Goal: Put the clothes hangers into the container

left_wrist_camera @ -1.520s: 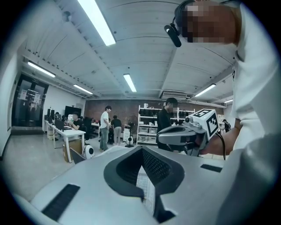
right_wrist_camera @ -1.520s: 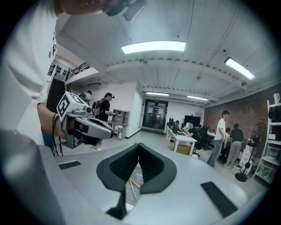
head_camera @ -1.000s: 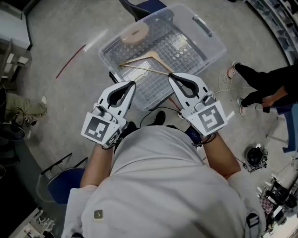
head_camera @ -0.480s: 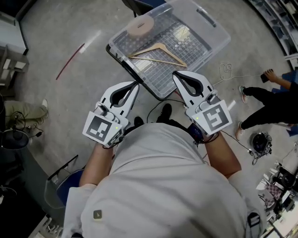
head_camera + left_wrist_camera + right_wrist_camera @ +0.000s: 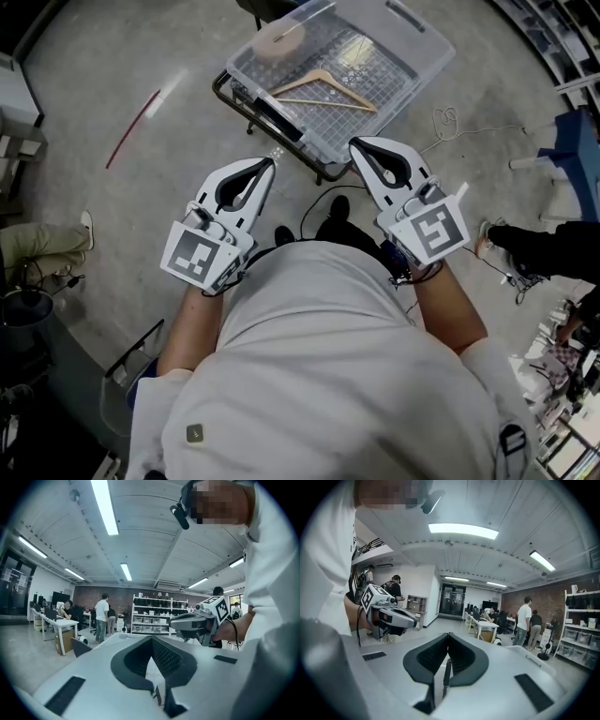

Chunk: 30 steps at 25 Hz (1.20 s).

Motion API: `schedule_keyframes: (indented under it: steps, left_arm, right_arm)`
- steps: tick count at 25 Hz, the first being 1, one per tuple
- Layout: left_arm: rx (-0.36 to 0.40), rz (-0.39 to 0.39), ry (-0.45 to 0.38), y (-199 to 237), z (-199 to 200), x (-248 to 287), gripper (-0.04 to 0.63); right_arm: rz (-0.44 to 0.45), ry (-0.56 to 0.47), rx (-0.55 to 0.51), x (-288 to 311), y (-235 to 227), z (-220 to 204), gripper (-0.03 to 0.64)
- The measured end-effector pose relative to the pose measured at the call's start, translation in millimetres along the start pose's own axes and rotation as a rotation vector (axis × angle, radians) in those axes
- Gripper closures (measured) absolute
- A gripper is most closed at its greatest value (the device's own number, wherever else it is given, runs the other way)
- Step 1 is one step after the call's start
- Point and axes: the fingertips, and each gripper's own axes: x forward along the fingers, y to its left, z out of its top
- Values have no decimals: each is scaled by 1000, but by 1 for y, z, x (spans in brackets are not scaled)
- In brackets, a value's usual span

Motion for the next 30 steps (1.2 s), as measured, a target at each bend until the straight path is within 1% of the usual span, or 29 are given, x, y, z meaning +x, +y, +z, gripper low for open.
schedule_keyframes:
  steps: [4, 8, 11, 15, 17, 19, 22, 30]
  left_arm:
    - [-8, 0, 47, -8, -14, -15, 578]
    - [2, 17, 40, -25, -17, -15, 578]
    - [4, 34, 59, -44, -16, -7, 578]
    - [-8, 50, 56, -76, -15, 17, 578]
    - [-5, 54, 27, -94, -12, 33, 578]
    - [-6, 59, 16, -114, -13, 47, 578]
    - [-8, 70, -8, -143, -10, 63, 578]
    - [-14, 104, 8, -213, -10, 73, 578]
  right_arm:
    - [-3, -3, -7, -9, 11, -3, 597]
    - [5, -16, -15, -27, 13, -8, 597]
    - [19, -13, 4, -46, 7, -13, 597]
    - [50, -30, -11, -77, -7, -21, 597]
    - [54, -12, 17, -94, -13, -29, 597]
    - [63, 9, 57, -115, -17, -42, 597]
    - [82, 13, 70, -145, -23, -53, 597]
    - [131, 14, 59, -212, -24, -65, 597]
